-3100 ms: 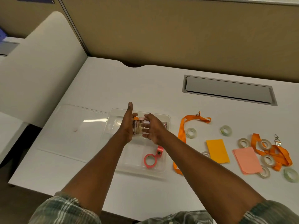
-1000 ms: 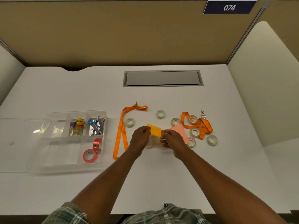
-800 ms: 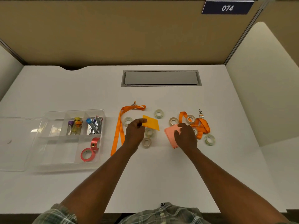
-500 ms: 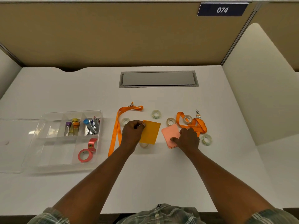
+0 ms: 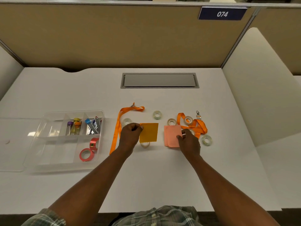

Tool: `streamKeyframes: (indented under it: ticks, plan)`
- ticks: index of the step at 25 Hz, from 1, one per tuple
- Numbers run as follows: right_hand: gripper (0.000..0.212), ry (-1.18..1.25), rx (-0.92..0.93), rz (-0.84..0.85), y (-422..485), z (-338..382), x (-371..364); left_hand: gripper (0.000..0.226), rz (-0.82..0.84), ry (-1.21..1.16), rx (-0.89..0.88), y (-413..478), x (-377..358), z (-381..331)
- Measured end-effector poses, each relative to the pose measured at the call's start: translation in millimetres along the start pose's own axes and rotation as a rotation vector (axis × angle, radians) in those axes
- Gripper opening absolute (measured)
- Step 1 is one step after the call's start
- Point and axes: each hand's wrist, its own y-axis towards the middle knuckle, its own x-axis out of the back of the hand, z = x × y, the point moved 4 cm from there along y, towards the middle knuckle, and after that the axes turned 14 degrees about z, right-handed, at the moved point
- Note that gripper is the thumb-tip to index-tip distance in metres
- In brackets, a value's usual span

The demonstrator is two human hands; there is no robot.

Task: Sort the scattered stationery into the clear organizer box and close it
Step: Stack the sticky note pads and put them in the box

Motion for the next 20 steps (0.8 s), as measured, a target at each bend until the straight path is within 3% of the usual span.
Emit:
streamKeyframes:
  ticks: [8,10,13,20]
  plan:
    - [0.013,0.233,0.212,-0.192,-16,21,17,0.012,0.116,-0.062,-0.028,-7,3,-12]
    - [0.011,0.316,0.195,-0.112,-17,31,16,0.012,0.177,-0.091,-0.037,-9,4,-16]
    - [0.007,0.619,0.139,0.148,-23,49,-1,0.01,0.214,-0.074,-0.076,-11,4,-20]
    - [0.017,0.796,0.103,0.51,-43,80,-39,0.014,-0.015,-0.018,0.026,-15,16,-4]
